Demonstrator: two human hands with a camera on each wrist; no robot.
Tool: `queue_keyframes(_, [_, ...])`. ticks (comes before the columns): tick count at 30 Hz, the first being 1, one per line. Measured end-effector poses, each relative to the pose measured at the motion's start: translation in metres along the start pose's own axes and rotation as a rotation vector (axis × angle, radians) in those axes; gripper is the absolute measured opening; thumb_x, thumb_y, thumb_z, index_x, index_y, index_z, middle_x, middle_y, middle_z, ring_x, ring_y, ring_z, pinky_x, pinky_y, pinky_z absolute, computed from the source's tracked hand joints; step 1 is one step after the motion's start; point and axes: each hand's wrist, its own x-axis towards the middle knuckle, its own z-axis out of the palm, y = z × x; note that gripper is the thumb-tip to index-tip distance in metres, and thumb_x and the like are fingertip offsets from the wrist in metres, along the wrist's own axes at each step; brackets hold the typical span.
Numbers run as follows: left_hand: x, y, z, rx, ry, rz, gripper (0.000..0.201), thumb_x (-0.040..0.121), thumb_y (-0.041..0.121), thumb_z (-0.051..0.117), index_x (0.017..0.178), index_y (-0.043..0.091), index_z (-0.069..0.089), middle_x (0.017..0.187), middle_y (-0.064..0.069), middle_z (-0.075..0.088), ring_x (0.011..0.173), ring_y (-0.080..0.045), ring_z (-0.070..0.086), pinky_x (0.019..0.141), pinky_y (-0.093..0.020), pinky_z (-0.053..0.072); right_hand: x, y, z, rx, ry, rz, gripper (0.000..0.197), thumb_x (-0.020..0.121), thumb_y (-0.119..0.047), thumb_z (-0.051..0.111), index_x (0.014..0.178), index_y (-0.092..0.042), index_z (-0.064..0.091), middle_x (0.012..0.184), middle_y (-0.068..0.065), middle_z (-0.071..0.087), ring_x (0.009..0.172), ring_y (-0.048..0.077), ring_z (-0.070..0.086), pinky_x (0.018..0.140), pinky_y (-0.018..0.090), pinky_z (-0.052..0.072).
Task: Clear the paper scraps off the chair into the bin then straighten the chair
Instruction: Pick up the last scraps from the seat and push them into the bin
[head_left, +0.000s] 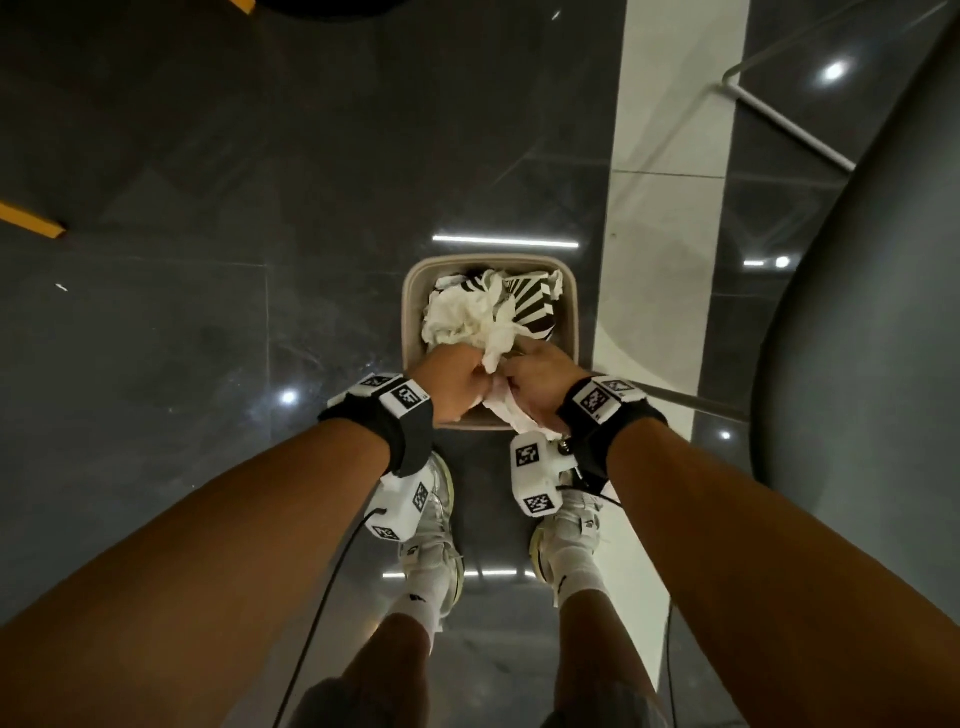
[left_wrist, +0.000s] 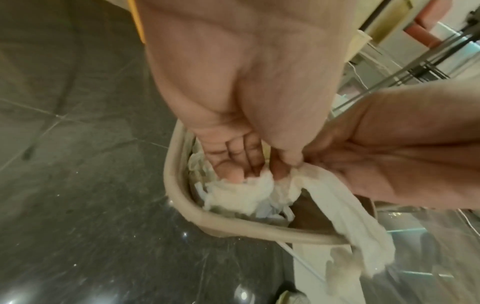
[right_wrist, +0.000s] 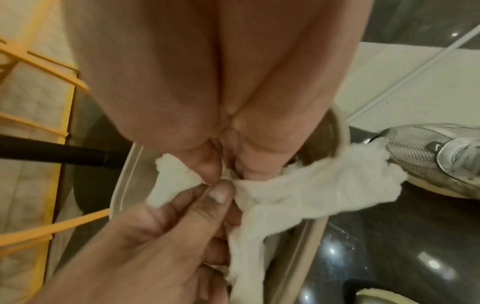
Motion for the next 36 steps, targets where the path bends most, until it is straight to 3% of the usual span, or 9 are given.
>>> queue_keyframes(5, [0.007, 0.001, -0.016, -0.099, 0.043, -0.167, 0.019, 0.091, 0.031, 0.061, 0.086, 0.017, 0.071, 0.088, -0.002, 0.073, 0.087, -0.022, 0.070, 0.076, -0.034, 0.058, -0.011, -0.006, -0.003, 0.063, -0.001, 0.035, 0.044, 0.083, 0.004, 0.053, 0.126, -0.005, 0.062, 0.125, 0.019, 0.066, 0.113, 0.039, 0.065, 0.101, 0.053, 0.052])
queue_keyframes(9, [0.001, 0.014, -0.011, -0.207, -0.103, -0.149, 0.031, 0.074, 0.041, 0.080, 0.097, 0.024, 0.068, 0.092, 0.003, 0.072, 0.083, -0.016, 0.071, 0.076, -0.033, 0.058, -0.022, -0.012, -0.007, 0.337, 0.038, 0.081, 0.014, 0.081, 0.000, 0.044, 0.090, -0.004, 0.054, 0.087, 0.017, 0.059, 0.087, 0.028, 0.064, 0.070, 0.036, 0.057])
queue_keyframes(11, [-0.005, 0.017, -0.007, -0.162, -0.027, -0.098, 0.017, 0.081, 0.025, 0.079, 0.089, 0.014, 0.070, 0.081, -0.001, 0.072, 0.071, -0.015, 0.067, 0.069, -0.031, 0.056, -0.025, -0.010, -0.010, 0.431, 0.028, 0.078, 0.024, 0.081, -0.006, 0.045, 0.102, -0.006, 0.055, 0.096, 0.022, 0.052, 0.101, 0.034, 0.058, 0.080, 0.038, 0.057])
queue_keyframes(14, [-0.007, 0.011, -0.008, -0.029, 0.070, -0.078, 0.007, 0.085, 0.005, 0.068, 0.079, 0.004, 0.069, 0.075, -0.008, 0.070, 0.070, -0.021, 0.065, 0.064, -0.031, 0.051, -0.029, -0.008, -0.015, 0.393, -0.021, 0.105, 0.035, 0.092, -0.018, 0.045, 0.124, -0.015, 0.058, 0.126, 0.005, 0.065, 0.122, 0.027, 0.059, 0.110, 0.046, 0.044])
queue_keyframes(21, [0.013, 0.013, -0.007, -0.208, 0.708, -0.236, 0.008, 0.088, 0.007, 0.064, 0.085, 0.011, 0.070, 0.086, -0.003, 0.073, 0.077, -0.017, 0.068, 0.069, -0.031, 0.057, -0.019, -0.006, -0.013, -0.363, 0.095, -0.066, 0.052, 0.094, -0.028, 0.055, 0.144, -0.018, 0.049, 0.146, 0.008, 0.052, 0.133, 0.028, 0.050, 0.117, 0.044, 0.037])
queue_keyframes(23, [0.021, 0.017, 0.004, -0.137, 0.585, -0.157, 0.024, 0.094, 0.005, 0.056, 0.114, 0.009, 0.070, 0.117, -0.009, 0.071, 0.107, -0.023, 0.067, 0.093, -0.034, 0.055, -0.017, 0.000, -0.011, -0.517, 0.104, -0.131, 0.063, 0.087, -0.028, 0.053, 0.149, -0.020, 0.042, 0.152, 0.006, 0.047, 0.138, 0.026, 0.046, 0.119, 0.043, 0.035])
queue_keyframes(27, [0.037, 0.011, 0.023, 0.061, -0.006, -0.206, 0.068, 0.099, 0.018, 0.048, 0.159, 0.008, 0.019, 0.168, -0.011, 0.019, 0.155, -0.027, 0.016, 0.127, -0.036, 0.013, -0.022, 0.011, -0.015, -0.644, 0.139, -0.228, 0.050, 0.100, -0.019, 0.047, 0.150, -0.020, 0.040, 0.152, 0.006, 0.047, 0.141, 0.025, 0.043, 0.119, 0.036, 0.032])
queue_keyframes(31, [0.029, 0.017, 0.009, 0.038, -0.023, -0.211, 0.069, 0.101, 0.014, 0.040, 0.162, 0.013, 0.009, 0.170, -0.008, 0.009, 0.157, -0.025, 0.008, 0.127, -0.035, 0.008, -0.032, 0.022, -0.017, -0.750, 0.148, -0.174, 0.042, 0.101, -0.022, 0.046, 0.142, -0.018, 0.050, 0.139, 0.010, 0.059, 0.128, 0.031, 0.056, 0.112, 0.040, 0.042])
queue_keyframes(36, [-0.023, 0.040, -0.024, 0.010, 0.100, -0.206, 0.055, 0.099, 0.012, 0.048, 0.153, 0.017, 0.040, 0.162, -0.010, 0.033, 0.148, -0.030, 0.035, 0.121, -0.036, 0.030, -0.081, 0.007, -0.006, -0.757, 0.206, -0.087, 0.042, 0.099, -0.027, 0.047, 0.140, -0.020, 0.053, 0.140, 0.011, 0.057, 0.126, 0.032, 0.056, 0.109, 0.040, 0.046])
